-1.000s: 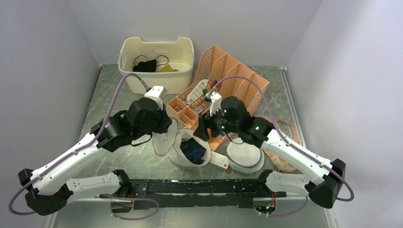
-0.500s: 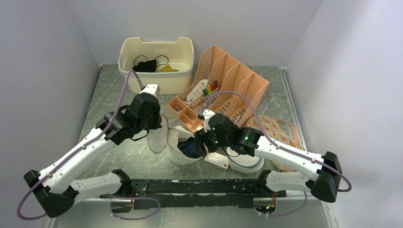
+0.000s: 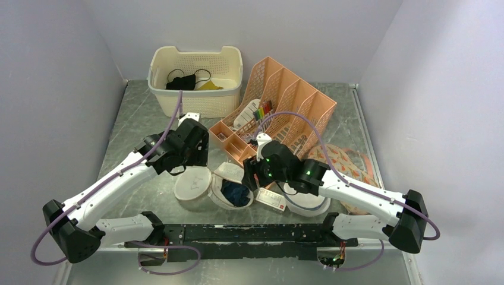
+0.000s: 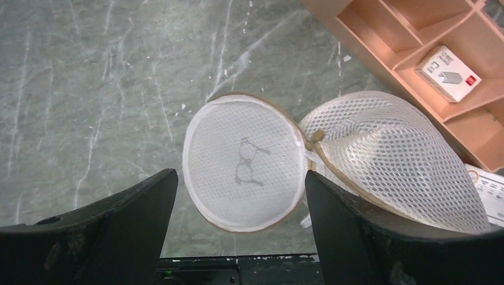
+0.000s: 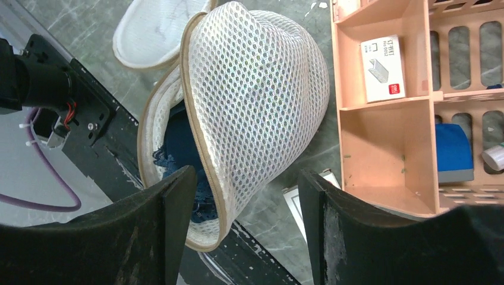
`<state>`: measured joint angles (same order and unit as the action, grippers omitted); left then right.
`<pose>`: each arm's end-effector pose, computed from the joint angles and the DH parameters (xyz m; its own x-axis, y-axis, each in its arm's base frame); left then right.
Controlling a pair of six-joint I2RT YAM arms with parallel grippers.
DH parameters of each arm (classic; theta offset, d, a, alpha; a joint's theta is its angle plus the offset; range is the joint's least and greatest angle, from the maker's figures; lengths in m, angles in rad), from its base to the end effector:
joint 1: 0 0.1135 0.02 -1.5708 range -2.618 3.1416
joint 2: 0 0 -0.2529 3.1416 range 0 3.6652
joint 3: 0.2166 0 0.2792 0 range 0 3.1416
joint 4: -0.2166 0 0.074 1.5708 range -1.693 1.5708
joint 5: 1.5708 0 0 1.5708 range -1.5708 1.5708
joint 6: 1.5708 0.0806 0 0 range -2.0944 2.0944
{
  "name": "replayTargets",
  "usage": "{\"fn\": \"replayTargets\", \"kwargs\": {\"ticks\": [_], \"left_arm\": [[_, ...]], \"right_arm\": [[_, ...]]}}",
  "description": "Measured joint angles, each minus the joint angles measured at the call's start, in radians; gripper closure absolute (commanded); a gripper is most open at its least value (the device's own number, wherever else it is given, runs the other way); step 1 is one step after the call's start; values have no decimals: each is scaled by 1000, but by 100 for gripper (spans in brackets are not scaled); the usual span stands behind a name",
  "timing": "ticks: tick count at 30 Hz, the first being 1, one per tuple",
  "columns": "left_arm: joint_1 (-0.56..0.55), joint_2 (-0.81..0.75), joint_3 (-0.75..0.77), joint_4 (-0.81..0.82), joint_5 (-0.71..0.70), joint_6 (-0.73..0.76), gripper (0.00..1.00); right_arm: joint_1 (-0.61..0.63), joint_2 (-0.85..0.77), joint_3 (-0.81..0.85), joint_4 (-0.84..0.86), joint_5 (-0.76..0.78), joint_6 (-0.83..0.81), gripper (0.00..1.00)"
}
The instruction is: Unzip the laundry bag and remove the bra
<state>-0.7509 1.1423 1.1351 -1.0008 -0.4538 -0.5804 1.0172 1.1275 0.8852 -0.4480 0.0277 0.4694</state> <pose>0.2187 -0.1558 0.2777 -0.7596 0.0347 -0.6495 0.0308 0.9994 0.0175 0.1648 0.2624 0.2364 -0.6781 -0.2371 -0.6956 -0.5969 0.7299 0.3331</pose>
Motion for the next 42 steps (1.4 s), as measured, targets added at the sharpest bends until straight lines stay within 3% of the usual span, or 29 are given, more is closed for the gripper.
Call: {"fn": "replayTargets", "kwargs": {"ticks": [5,13,23,25,34,42], "left_arm": [[2,-24,-28,61,111,-2,11],[2,-30,-215,228,347,-68,15],[2,-16,-359,362,481,-113,12],[2,-2,-364,390,492,-112,20],[2,49,-362,430,481,-100,92],[2,-190,-362,393,415,-138,93]], "right_arm": [[0,-18,0,2,20,2,35],[0,-23,0,2,23,2,35],[0,-23,0,13,22,2,35],[0,-23,0,17,21,2,35],[0,-11,1,31,-6,2,35],[1,30,2,74,-68,8,37]]}}
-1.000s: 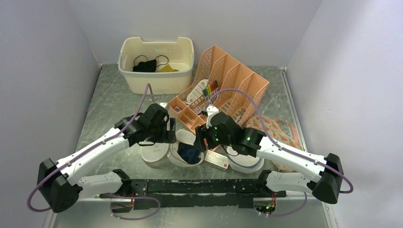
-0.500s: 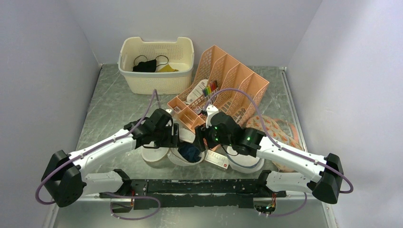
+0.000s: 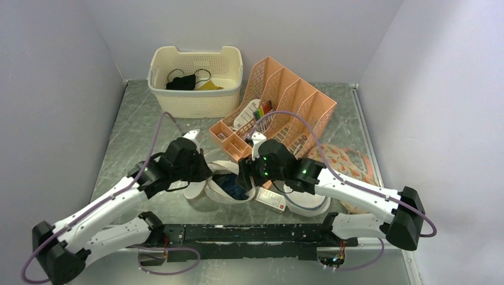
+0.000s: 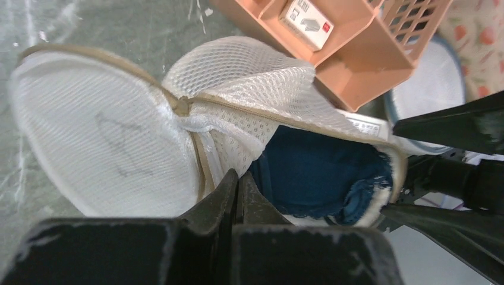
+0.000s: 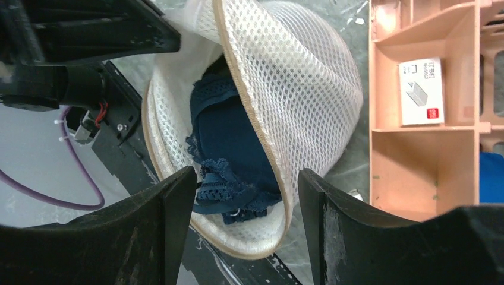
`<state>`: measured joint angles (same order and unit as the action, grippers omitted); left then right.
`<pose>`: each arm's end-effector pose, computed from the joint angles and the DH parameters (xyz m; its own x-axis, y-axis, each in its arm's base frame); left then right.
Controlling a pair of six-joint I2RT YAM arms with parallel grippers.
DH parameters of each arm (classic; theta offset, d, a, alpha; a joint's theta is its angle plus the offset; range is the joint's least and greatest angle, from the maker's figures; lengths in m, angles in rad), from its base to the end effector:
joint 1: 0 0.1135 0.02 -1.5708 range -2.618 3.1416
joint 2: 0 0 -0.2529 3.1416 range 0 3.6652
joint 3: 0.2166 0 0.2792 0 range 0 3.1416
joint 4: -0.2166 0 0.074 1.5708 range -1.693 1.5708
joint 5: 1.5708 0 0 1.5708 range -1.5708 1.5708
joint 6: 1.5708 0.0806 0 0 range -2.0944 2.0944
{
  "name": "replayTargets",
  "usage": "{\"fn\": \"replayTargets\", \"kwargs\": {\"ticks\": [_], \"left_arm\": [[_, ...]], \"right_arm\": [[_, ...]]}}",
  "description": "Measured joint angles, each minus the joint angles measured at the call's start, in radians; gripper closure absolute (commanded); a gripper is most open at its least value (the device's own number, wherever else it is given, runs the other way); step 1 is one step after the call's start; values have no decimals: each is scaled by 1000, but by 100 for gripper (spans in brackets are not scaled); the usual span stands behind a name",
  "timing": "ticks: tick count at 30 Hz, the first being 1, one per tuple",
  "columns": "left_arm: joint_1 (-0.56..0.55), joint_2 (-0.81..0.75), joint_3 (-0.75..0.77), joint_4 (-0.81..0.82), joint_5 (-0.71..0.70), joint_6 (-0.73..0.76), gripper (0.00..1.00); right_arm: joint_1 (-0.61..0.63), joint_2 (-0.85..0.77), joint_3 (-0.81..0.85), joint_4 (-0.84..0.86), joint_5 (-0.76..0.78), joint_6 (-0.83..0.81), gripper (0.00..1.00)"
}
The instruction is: Unzip the laundry bag and remove the bra
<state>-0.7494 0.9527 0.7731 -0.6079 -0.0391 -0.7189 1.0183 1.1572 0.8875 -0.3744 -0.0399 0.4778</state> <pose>0.1936 -0.1758 0.2204 -0.8253 -0.1309 -0.5492 0.1554 0.8825 -0.4438 0.1656 0.2747 0.2375 -0.6786 -0.2252 -0.6991 -0.6252 0.6766 0.3890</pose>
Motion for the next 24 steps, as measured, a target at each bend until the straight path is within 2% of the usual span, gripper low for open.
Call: {"fn": "replayTargets", "kwargs": {"ticks": [7,17,24], "left_arm": [[0,-174,0,-56,-80,-61,93],[0,-209,-35,-77,-117,-118,93],[0,-209,-57,-78,-115,-135,93]], "right_arm": [[9,44,65,19,-17,-2,37],[22,69,79,58,-65,40,44],[27,68,-40,130,-108,137,61]]}}
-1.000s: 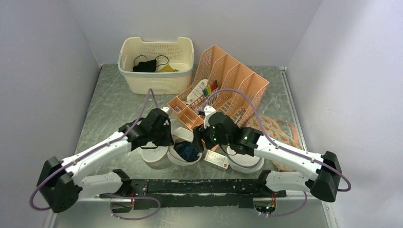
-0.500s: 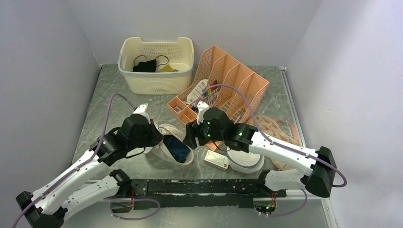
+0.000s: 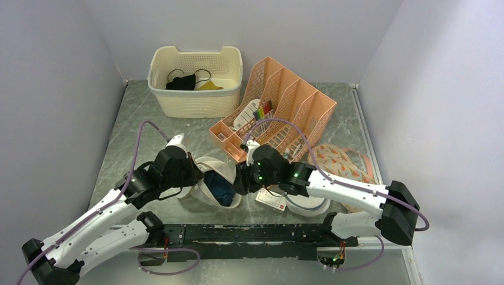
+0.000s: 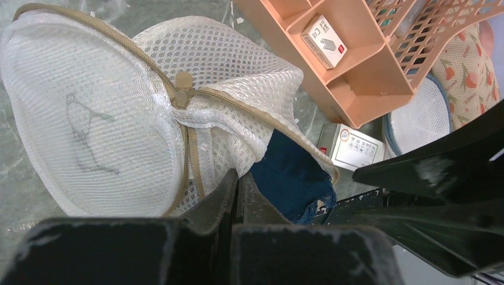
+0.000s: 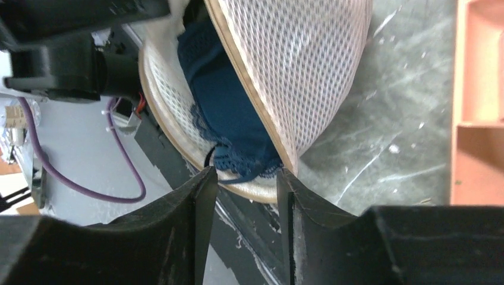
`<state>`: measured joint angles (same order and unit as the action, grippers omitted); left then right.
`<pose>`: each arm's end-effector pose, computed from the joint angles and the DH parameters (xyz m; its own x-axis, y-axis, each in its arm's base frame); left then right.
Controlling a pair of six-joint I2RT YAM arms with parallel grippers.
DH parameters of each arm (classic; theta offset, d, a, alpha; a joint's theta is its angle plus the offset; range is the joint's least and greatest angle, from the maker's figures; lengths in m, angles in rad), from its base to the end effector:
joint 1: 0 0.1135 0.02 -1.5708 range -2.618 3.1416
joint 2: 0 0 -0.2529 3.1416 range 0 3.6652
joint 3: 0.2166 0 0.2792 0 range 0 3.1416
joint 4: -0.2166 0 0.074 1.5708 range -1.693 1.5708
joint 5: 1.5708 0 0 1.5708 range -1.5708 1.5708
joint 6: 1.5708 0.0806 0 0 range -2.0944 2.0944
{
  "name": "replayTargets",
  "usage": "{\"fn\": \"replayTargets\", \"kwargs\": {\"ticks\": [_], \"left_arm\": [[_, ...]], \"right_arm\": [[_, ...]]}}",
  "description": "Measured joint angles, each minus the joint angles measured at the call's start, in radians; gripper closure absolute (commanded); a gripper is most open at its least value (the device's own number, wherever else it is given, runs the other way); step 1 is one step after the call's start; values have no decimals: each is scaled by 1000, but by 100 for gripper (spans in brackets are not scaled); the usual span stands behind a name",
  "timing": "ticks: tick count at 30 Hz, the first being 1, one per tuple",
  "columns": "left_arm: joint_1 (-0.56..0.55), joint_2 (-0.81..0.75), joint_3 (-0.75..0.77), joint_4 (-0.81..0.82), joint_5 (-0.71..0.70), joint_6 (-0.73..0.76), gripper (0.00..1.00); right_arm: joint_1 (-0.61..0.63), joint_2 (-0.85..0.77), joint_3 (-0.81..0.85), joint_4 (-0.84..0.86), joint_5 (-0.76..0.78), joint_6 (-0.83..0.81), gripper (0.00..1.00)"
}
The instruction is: Unzip the laundry bag and remove the bra
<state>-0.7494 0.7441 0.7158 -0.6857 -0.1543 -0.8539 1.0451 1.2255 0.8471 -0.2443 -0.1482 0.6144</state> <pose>0.1727 -0.1437 0.2364 -0.7583 -0.3119 -0.5724 0.0250 0.8636 -0.5036 0.1577 0.2956 0.2168 -0.7670 -0.1859 -0.6141 -0.5795 0.6116 0.5386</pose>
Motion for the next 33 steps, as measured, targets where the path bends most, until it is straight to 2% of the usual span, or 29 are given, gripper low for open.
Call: {"fn": "replayTargets", "kwargs": {"ticks": [7,15,19,24,26,33], "left_arm": [[0,0,0,-3,9,0,93],[0,5,-1,-4,31,0,93],[0,6,-1,-7,37,0,93],[0,6,-3,-11,43,1,93],[0,6,-3,-18,43,1,93],[0,53,-22,-17,97,29,93]], "right_arm": [[26,14,-58,24,-20,53,57],[31,54,-119,132,-20,110,56],[35,80,-141,185,-22,135,65],[37,90,-148,232,-23,150,92],[39,87,-145,225,-6,143,99],[39,24,-102,187,60,84,100]]}}
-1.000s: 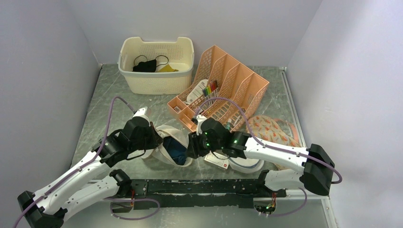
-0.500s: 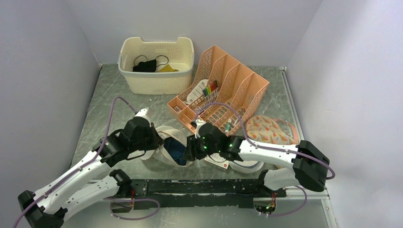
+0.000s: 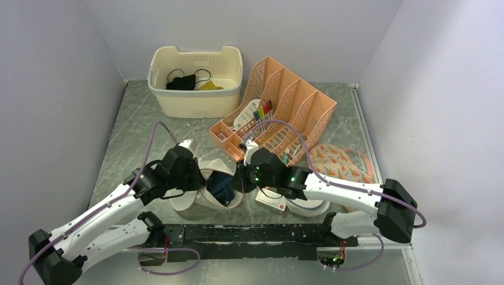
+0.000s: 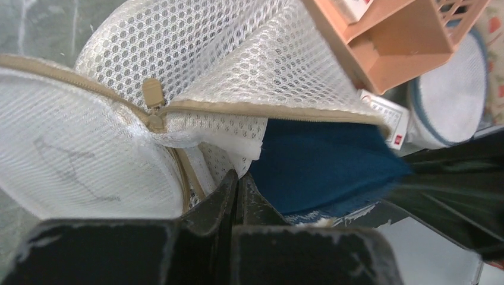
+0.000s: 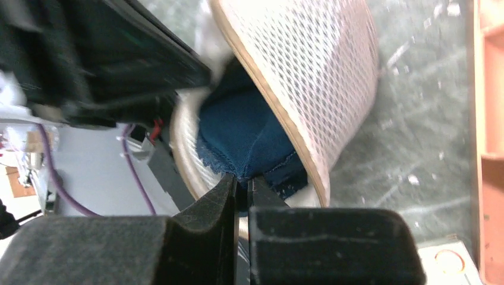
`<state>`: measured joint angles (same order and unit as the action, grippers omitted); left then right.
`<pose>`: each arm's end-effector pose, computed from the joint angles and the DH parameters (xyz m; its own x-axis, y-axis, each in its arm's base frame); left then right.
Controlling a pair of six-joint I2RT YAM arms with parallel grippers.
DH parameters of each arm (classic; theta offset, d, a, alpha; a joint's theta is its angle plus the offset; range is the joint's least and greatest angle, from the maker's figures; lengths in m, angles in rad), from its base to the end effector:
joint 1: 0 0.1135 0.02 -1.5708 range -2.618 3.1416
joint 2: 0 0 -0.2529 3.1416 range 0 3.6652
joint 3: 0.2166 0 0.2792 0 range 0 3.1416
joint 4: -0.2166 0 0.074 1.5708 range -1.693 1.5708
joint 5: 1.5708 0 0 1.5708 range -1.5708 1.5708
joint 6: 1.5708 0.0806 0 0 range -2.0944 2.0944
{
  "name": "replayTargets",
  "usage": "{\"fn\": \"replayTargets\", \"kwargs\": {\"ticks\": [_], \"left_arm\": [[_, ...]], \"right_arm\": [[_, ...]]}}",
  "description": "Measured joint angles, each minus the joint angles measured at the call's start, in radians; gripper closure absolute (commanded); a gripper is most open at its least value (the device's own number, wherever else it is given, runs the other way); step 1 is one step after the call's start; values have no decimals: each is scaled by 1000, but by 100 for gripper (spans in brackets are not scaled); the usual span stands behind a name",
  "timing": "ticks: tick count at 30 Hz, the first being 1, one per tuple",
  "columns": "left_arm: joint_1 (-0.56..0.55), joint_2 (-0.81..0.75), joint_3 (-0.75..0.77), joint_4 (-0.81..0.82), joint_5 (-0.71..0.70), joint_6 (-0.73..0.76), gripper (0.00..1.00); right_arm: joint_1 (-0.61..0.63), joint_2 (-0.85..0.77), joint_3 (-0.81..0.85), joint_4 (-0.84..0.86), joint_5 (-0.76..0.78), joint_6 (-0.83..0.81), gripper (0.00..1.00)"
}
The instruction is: Unzip the laundry bag and remove the bra
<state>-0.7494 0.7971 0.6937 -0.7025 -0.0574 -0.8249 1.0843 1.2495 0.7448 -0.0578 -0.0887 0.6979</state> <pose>0.1698 -0.1517 0.2145 -0.8366 -0.2232 -0.5003 0.0539 0.8753 -0.4805 0.1519 0.3024 0.1918 -0.7794 -0.1045 -0.6178 -0.5412 0.6090 0.5798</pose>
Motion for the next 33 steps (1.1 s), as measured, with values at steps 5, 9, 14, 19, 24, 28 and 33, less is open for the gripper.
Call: {"fn": "replayTargets", "kwargs": {"ticks": [5,9,14,19,24,28,33], "left_arm": [[0,56,-7,3,41,21,93],[-13,60,-10,3,50,24,93],[-45,45,-29,19,51,7,93],[-80,39,-123,100,85,-41,93],[-105,41,-160,112,83,-86,93],[-106,35,-178,135,80,-103,93],[-107,65,-200,177,89,-103,93]], "right_arm": [[0,0,108,8,7,-47,96],[0,-18,142,17,12,-81,97],[0,-35,142,15,26,-106,98],[0,-51,97,33,34,-126,100],[1,-130,-100,11,45,-143,100],[1,-222,-179,-46,71,-146,100],[1,-302,-171,-35,107,-158,100]]}}
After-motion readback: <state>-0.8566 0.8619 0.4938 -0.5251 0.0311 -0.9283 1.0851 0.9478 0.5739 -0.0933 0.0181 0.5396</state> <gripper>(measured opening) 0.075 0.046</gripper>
